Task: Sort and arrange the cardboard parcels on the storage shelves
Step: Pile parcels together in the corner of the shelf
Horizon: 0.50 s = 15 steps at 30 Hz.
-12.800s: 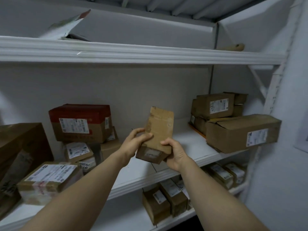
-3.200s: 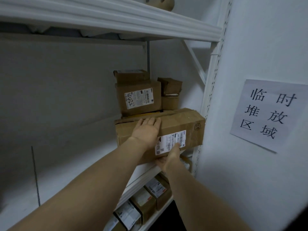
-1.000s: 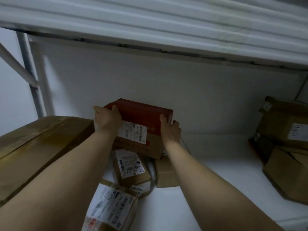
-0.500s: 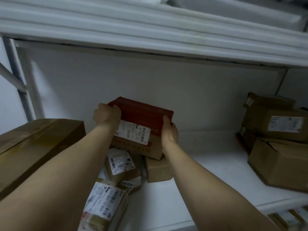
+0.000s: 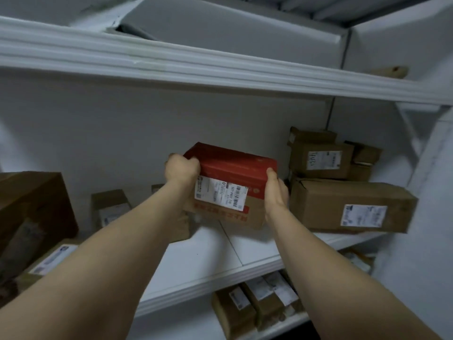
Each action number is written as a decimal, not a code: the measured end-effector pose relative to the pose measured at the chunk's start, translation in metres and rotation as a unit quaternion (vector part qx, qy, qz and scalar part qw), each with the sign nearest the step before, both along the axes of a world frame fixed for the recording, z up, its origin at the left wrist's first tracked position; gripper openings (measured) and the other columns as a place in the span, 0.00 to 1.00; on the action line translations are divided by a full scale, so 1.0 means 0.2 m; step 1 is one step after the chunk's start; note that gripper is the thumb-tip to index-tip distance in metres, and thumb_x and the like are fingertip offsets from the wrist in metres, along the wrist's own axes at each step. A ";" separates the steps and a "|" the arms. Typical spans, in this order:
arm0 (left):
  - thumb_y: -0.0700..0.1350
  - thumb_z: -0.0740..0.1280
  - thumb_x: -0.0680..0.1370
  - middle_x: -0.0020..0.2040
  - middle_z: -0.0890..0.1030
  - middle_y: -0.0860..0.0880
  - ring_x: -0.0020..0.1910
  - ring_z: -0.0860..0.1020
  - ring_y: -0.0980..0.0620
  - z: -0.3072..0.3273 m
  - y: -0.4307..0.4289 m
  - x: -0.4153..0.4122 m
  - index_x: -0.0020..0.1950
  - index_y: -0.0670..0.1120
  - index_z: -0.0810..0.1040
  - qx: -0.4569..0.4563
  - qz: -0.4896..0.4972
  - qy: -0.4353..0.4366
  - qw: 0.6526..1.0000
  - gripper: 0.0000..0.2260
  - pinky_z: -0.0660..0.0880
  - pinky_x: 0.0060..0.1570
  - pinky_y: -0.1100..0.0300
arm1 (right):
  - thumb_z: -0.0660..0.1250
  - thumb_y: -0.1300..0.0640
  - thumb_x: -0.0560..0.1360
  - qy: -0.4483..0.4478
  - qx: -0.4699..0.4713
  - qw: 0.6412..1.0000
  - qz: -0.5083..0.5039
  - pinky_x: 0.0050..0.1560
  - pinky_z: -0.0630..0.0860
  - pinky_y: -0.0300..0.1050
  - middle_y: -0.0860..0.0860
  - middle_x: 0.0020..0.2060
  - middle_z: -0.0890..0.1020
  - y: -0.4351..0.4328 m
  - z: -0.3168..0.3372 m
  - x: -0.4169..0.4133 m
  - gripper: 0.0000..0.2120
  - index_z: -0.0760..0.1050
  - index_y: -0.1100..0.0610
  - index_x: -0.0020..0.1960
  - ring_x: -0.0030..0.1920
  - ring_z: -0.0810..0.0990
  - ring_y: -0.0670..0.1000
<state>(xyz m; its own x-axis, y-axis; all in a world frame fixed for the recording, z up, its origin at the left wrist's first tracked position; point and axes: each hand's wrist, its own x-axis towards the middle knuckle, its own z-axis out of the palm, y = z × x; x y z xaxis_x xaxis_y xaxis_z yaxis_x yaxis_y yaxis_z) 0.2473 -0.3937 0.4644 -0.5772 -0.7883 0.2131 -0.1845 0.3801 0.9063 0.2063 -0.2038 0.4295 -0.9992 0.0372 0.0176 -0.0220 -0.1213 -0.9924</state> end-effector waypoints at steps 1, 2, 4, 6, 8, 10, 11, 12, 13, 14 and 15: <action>0.46 0.63 0.74 0.49 0.81 0.38 0.46 0.80 0.40 -0.02 0.07 -0.01 0.54 0.35 0.76 0.001 -0.007 -0.002 1.000 0.16 0.77 0.43 0.54 | 0.59 0.42 0.79 -0.003 0.000 1.000 -0.004 0.60 0.76 0.54 0.54 0.50 0.82 0.07 -0.02 0.00 0.21 0.76 0.55 0.62 0.50 0.81 0.55; 0.46 0.63 0.74 0.49 0.81 0.38 0.46 0.81 0.39 -0.04 0.14 -0.01 0.54 0.35 0.77 0.002 -0.015 -0.003 1.000 0.16 0.77 0.44 0.53 | 0.58 0.42 0.79 -0.005 0.001 1.000 -0.009 0.60 0.75 0.54 0.53 0.50 0.82 0.14 -0.04 0.00 0.21 0.76 0.54 0.62 0.50 0.81 0.55; 0.47 0.63 0.74 0.49 0.81 0.38 0.46 0.81 0.39 -0.08 0.24 -0.01 0.54 0.35 0.76 0.009 -0.023 -0.011 1.000 0.17 0.77 0.44 0.53 | 0.58 0.42 0.79 -0.016 0.010 1.000 -0.009 0.61 0.74 0.54 0.53 0.52 0.82 0.25 -0.09 0.00 0.21 0.75 0.53 0.65 0.51 0.80 0.54; 0.48 0.63 0.74 0.49 0.81 0.39 0.46 0.81 0.39 -0.15 0.32 0.00 0.55 0.36 0.76 0.023 -0.028 -0.024 0.999 0.17 0.78 0.45 0.53 | 0.58 0.42 0.79 -0.039 0.011 0.999 -0.003 0.62 0.74 0.55 0.53 0.55 0.81 0.33 -0.15 0.01 0.22 0.73 0.52 0.67 0.53 0.79 0.55; 0.49 0.64 0.74 0.50 0.81 0.40 0.47 0.81 0.40 -0.22 0.37 0.02 0.55 0.37 0.75 0.040 -0.029 -0.032 0.998 0.17 0.79 0.50 0.49 | 0.58 0.44 0.80 -0.070 -0.005 0.998 0.009 0.62 0.74 0.56 0.54 0.56 0.80 0.40 -0.20 0.03 0.22 0.70 0.52 0.70 0.54 0.79 0.56; 0.48 0.65 0.74 0.51 0.81 0.41 0.48 0.80 0.41 -0.29 0.42 0.06 0.57 0.38 0.75 0.059 -0.030 -0.036 0.997 0.17 0.78 0.51 0.51 | 0.57 0.46 0.81 -0.084 -0.022 0.996 0.027 0.62 0.74 0.58 0.55 0.56 0.80 0.44 -0.25 0.05 0.21 0.68 0.52 0.72 0.55 0.79 0.56; 0.47 0.66 0.75 0.51 0.81 0.41 0.48 0.80 0.42 -0.33 0.43 0.07 0.58 0.38 0.75 0.064 -0.031 -0.036 0.997 0.16 0.78 0.50 0.52 | 0.57 0.48 0.82 -0.086 -0.026 0.995 0.036 0.62 0.74 0.59 0.55 0.57 0.79 0.46 -0.27 0.06 0.20 0.68 0.51 0.72 0.55 0.79 0.57; 0.47 0.66 0.75 0.52 0.81 0.41 0.49 0.80 0.42 -0.36 0.44 0.09 0.59 0.38 0.74 0.071 -0.035 -0.037 0.996 0.17 0.78 0.50 0.53 | 0.56 0.49 0.82 -0.087 -0.026 0.995 0.044 0.61 0.74 0.58 0.56 0.57 0.79 0.48 -0.29 0.07 0.20 0.67 0.50 0.72 0.55 0.78 0.57; 0.46 0.67 0.75 0.53 0.81 0.41 0.50 0.80 0.43 -0.40 0.44 0.10 0.60 0.38 0.74 0.078 -0.040 -0.031 0.996 0.17 0.77 0.51 0.53 | 0.55 0.50 0.83 -0.086 -0.026 0.995 0.053 0.60 0.74 0.57 0.56 0.58 0.79 0.49 -0.31 0.07 0.19 0.67 0.49 0.73 0.55 0.78 0.57; 0.45 0.67 0.75 0.54 0.80 0.42 0.50 0.80 0.44 -0.42 0.45 0.12 0.62 0.39 0.73 0.086 -0.042 -0.027 0.995 0.18 0.77 0.51 0.53 | 0.55 0.51 0.83 -0.088 -0.030 0.994 0.063 0.58 0.75 0.56 0.56 0.59 0.79 0.50 -0.33 0.07 0.19 0.66 0.49 0.73 0.56 0.78 0.57; 0.45 0.67 0.75 0.55 0.80 0.43 0.50 0.80 0.45 -0.45 0.44 0.14 0.63 0.39 0.72 0.089 -0.044 -0.021 0.995 0.18 0.77 0.50 0.54 | 0.55 0.52 0.83 -0.088 -0.035 0.993 0.073 0.58 0.75 0.55 0.56 0.60 0.78 0.51 -0.35 0.08 0.20 0.65 0.48 0.74 0.56 0.78 0.56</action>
<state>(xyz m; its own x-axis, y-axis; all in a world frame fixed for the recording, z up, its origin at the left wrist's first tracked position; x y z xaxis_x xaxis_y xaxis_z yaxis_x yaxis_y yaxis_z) 0.2744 -0.3048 0.3743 -0.6510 -0.7574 0.0499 -0.1960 0.2313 0.9529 0.2215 -0.1019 0.3603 -0.9814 -0.1130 -0.1554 0.1740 -0.1788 -0.9684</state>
